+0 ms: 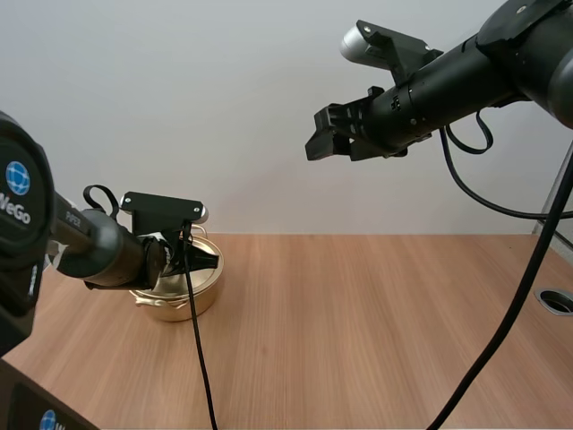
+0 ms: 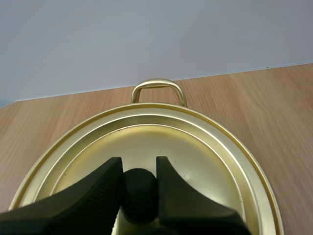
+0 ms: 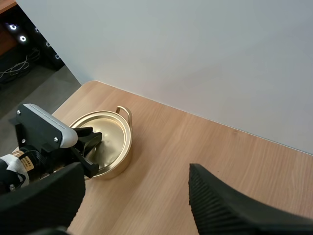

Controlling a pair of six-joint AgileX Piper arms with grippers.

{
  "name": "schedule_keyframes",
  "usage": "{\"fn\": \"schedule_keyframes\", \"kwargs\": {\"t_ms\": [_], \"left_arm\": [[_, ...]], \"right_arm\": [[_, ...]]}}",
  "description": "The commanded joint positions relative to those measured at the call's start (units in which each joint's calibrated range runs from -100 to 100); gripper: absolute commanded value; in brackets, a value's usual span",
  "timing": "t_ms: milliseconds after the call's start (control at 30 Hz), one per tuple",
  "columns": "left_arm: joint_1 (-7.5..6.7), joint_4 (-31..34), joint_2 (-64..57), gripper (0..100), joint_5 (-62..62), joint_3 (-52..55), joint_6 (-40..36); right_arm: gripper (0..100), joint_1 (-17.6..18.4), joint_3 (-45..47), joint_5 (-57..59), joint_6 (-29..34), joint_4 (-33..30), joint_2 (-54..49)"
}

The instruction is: Open the pot, put the car inside, and close it

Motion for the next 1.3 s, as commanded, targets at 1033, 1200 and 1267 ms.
{"fn": "schedule_keyframes", "kwargs": {"t_ms": [1033,1200,1267], "left_arm": [[0.02,2.84,-0.07,100,3.32,-6.24,-1.07],[0.02,2.84,-0.07,100,3.32,-6.24,-1.07],[0.02,2.84,-0.07,100,3.32,-6.24,-1.07]], "right_arm": [[100,0.04,-0.04,0.00,0.01,0.28,0.00],[100,0.04,-0.04,0.00,-0.08,0.28,0.00],[100,0.04,-0.04,0.00,-0.08,0.28,0.00]]}}
